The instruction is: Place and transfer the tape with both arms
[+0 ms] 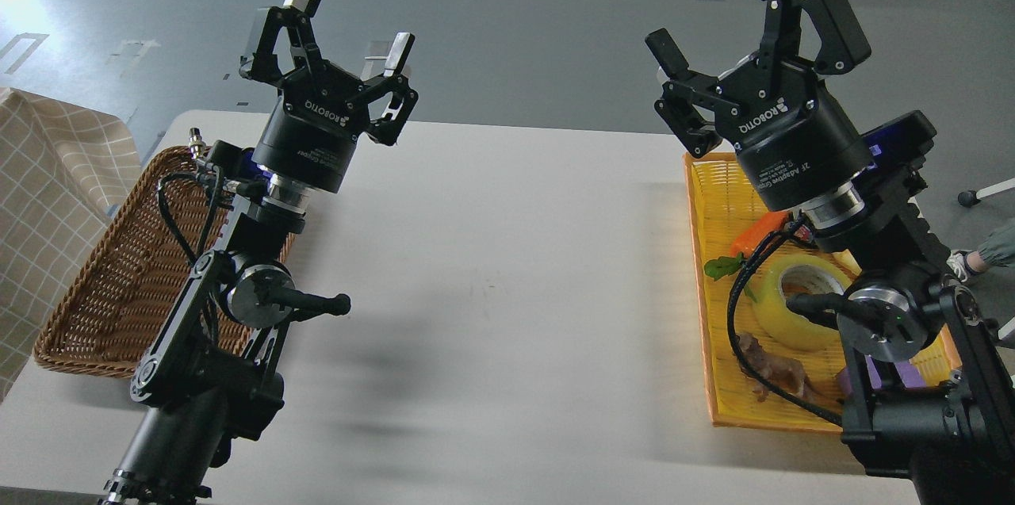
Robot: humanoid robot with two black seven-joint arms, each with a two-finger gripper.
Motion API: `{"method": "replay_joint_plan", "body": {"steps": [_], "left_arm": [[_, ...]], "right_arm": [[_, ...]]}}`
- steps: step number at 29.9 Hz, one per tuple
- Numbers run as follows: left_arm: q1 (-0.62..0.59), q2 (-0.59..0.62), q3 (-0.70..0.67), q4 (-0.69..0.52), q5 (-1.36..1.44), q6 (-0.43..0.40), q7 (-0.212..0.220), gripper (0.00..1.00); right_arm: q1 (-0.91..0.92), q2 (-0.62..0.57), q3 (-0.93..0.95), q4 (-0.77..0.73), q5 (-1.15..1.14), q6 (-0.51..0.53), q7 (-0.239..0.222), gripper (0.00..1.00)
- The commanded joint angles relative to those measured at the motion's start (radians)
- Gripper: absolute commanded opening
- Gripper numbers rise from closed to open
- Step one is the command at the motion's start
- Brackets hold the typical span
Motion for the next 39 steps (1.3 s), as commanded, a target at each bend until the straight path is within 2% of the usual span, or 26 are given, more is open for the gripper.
{"method": "replay_joint_plan", "body": {"steps": [1,6,8,12,15,16,20,23,25,29,35,39], "left_arm": [[-0.002,0.000,0.003,0.000,0.000,0.000,0.000,0.98],[0.001,0.000,0.003,0.000,0.000,0.000,0.002,0.98],[0.001,0.000,0.001,0.000,0.000,0.000,0.002,0.98],[0.006,0.000,0.003,0.001,0.000,0.000,0.002,0.98],[0.009,0.000,0.004,0.001,0.000,0.000,0.002,0.98],[0.009,0.000,0.004,0.001,0.000,0.000,0.002,0.98],[0.015,0.000,0.003,0.001,0.000,0.000,0.003,0.98],[0.023,0.000,0.001,0.001,0.000,0.000,0.002,0.98],[0.029,0.000,0.000,0.001,0.000,0.000,0.002,0.98],[0.033,0.000,0.000,0.001,0.001,0.000,0.002,0.98],[0.032,0.000,0.000,0.000,0.001,0.000,0.002,0.98],[0.032,0.000,-0.005,0.000,0.000,0.000,0.002,0.98]], "right_arm": [[0.010,-0.082,0.009,-0.034,-0.001,0.030,-0.001,1.00],[0.008,-0.310,0.000,-0.069,-0.006,0.030,-0.001,1.00],[0.008,-0.355,0.000,-0.074,-0.004,0.030,-0.002,1.00],[0.004,-0.530,0.001,-0.075,-0.006,0.030,0.001,1.00],[-0.001,-0.602,-0.002,-0.078,-0.029,0.030,0.001,1.00],[-0.001,-0.613,-0.002,-0.081,-0.050,0.030,0.001,1.00],[-0.022,-0.656,-0.002,-0.110,-0.370,0.030,0.001,1.00],[-0.027,-0.648,0.013,-0.127,-0.479,0.030,0.005,1.00],[-0.030,-0.648,0.027,-0.118,-0.469,0.030,0.013,1.00],[-0.051,-0.647,0.149,-0.084,-0.364,0.030,0.059,1.00],[-0.070,-0.714,0.225,-0.052,-0.300,0.030,0.062,0.98],[-0.074,-0.711,0.272,-0.045,-0.299,0.030,0.119,1.00]]}}
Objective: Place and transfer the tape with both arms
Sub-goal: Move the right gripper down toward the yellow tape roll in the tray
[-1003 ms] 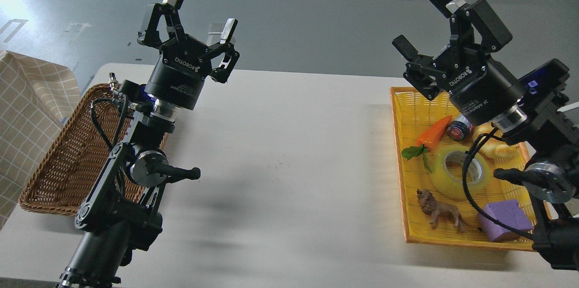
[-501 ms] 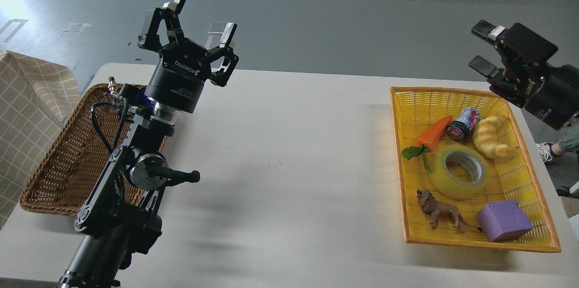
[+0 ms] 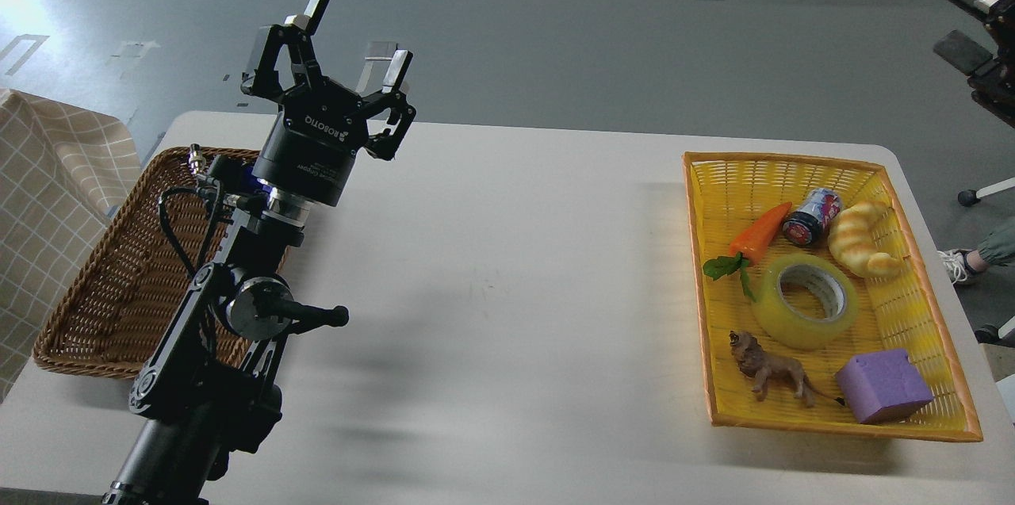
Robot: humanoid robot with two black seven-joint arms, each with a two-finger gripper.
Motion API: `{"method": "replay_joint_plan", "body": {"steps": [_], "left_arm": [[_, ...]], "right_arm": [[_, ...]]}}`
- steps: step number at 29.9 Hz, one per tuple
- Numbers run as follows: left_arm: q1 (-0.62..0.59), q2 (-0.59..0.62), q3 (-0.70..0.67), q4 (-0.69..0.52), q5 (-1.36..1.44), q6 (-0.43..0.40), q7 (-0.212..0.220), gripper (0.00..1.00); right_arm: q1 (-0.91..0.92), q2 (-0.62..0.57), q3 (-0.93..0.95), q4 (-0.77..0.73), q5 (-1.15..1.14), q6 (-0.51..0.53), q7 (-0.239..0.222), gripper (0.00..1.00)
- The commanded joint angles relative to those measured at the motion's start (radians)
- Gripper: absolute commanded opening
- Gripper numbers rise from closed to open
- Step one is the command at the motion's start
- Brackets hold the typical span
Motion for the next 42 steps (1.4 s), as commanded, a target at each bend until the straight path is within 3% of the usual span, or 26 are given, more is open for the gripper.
{"method": "replay_joint_plan", "body": {"steps": [1,5,11,14,19,26,29,42], "left_arm": [[0.001,0.000,-0.007,0.000,-0.003,0.000,0.000,0.98],[0.004,0.000,-0.008,0.001,-0.003,0.000,0.000,0.98],[0.001,0.000,-0.008,0.000,-0.002,0.000,0.002,0.98],[0.001,0.000,-0.010,0.001,-0.003,0.000,0.000,0.98],[0.010,0.000,-0.008,0.006,-0.002,0.000,0.002,0.98],[0.016,0.000,-0.005,0.006,-0.002,0.000,0.006,0.98],[0.025,0.000,-0.007,0.006,0.000,0.000,0.006,0.98],[0.057,0.000,-0.007,0.006,-0.002,0.000,0.003,0.98]], "right_arm": [[-0.028,0.045,0.044,0.076,0.004,0.000,0.044,1.00],[-0.136,0.119,0.127,0.127,0.005,0.000,0.035,1.00],[-0.168,0.027,0.132,0.127,0.007,0.000,0.012,1.00],[-0.188,-0.080,0.104,0.125,-0.001,0.000,-0.022,0.98],[-0.176,-0.120,0.041,0.125,-0.094,0.000,-0.142,0.96],[-0.162,-0.140,-0.103,0.110,-0.418,0.000,-0.146,0.99],[-0.134,-0.085,-0.189,0.099,-0.534,0.000,-0.143,0.99],[-0.134,0.075,-0.204,0.064,-0.841,0.000,-0.157,0.98]]}}
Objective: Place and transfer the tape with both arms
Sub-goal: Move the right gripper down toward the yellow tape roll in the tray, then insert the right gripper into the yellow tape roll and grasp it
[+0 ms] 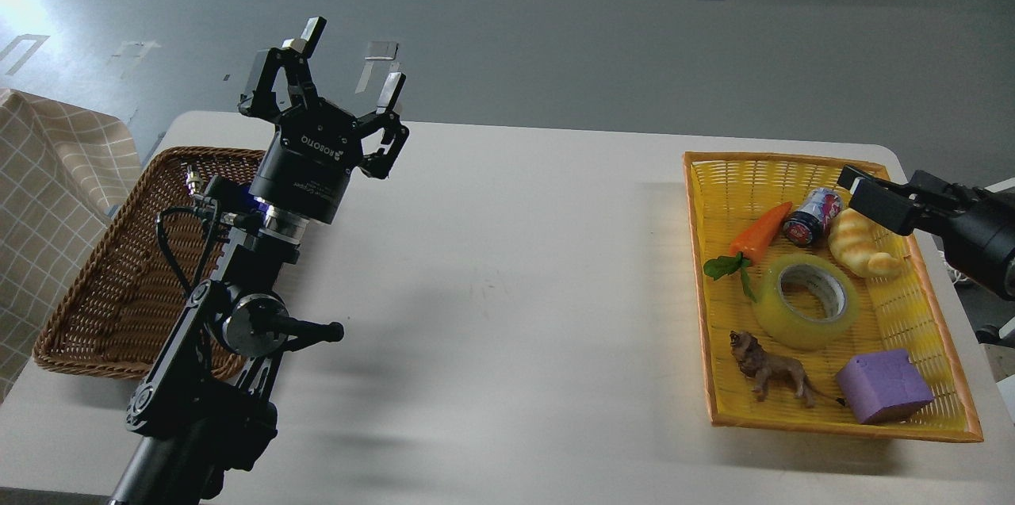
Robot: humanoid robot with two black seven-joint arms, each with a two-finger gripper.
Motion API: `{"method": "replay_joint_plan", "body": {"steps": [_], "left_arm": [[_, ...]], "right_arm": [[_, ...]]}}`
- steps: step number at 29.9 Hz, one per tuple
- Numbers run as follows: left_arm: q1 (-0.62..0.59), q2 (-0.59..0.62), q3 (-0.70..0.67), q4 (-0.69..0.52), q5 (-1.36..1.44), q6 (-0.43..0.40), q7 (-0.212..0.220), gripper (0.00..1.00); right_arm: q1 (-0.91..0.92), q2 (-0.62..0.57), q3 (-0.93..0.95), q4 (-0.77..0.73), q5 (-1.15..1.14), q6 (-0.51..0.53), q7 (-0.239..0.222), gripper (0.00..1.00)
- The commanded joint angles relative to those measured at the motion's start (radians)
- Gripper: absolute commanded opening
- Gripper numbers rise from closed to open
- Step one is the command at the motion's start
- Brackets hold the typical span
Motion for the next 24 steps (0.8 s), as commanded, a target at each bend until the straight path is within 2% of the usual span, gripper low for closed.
{"method": "replay_joint_plan", "body": {"steps": [1,13,18,24], "left_arm": [[0.002,0.000,0.002,0.000,-0.002,0.000,0.002,0.98],[-0.001,0.000,0.005,0.000,0.000,0.000,0.005,0.98],[0.002,0.000,0.009,0.000,0.000,0.000,0.005,0.98],[0.002,0.000,0.009,0.000,0.000,0.000,0.005,0.98]], "right_arm": [[-0.007,0.050,-0.002,-0.036,-0.113,0.000,-0.002,0.98],[-0.053,0.126,-0.008,-0.089,-0.215,0.000,0.007,0.98],[-0.048,0.186,-0.007,-0.166,-0.232,0.000,0.009,0.98],[-0.030,0.197,-0.052,-0.232,-0.232,0.000,0.010,0.98]]}}
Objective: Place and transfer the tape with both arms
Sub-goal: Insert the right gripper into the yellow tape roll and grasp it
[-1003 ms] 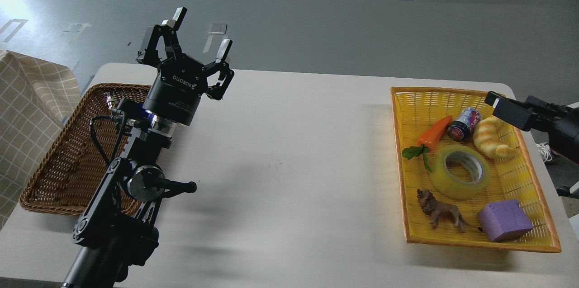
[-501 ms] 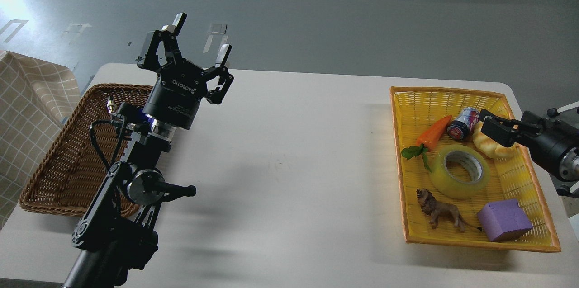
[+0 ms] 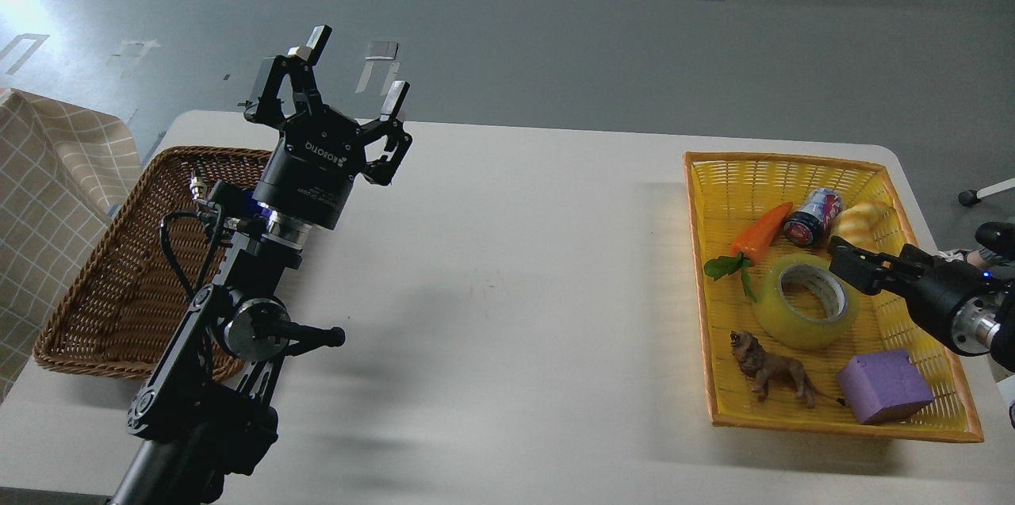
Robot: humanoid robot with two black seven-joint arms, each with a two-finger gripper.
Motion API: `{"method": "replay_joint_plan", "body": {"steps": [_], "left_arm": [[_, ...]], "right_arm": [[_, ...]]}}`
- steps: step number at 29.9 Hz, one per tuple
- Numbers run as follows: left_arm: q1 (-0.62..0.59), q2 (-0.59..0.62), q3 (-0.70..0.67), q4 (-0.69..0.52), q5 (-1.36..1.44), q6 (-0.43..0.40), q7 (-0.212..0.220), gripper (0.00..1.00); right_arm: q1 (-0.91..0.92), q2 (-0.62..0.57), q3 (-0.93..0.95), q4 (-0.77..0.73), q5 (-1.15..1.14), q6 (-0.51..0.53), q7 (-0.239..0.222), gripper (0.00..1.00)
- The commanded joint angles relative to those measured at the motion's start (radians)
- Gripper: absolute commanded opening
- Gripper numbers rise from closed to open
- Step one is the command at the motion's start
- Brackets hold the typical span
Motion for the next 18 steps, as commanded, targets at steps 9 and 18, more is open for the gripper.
{"method": "replay_joint_plan", "body": {"steps": [9,18], "left_arm": [[-0.001,0.000,0.006,-0.002,0.002,0.000,0.003,0.98],[-0.005,0.000,0.006,-0.002,0.002,0.000,0.003,0.98]], "right_arm": [[0.057,0.004,-0.063,-0.056,0.000,0.000,0.003,0.94],[0.057,-0.001,-0.101,-0.073,0.000,0.000,0.001,0.94]]}}
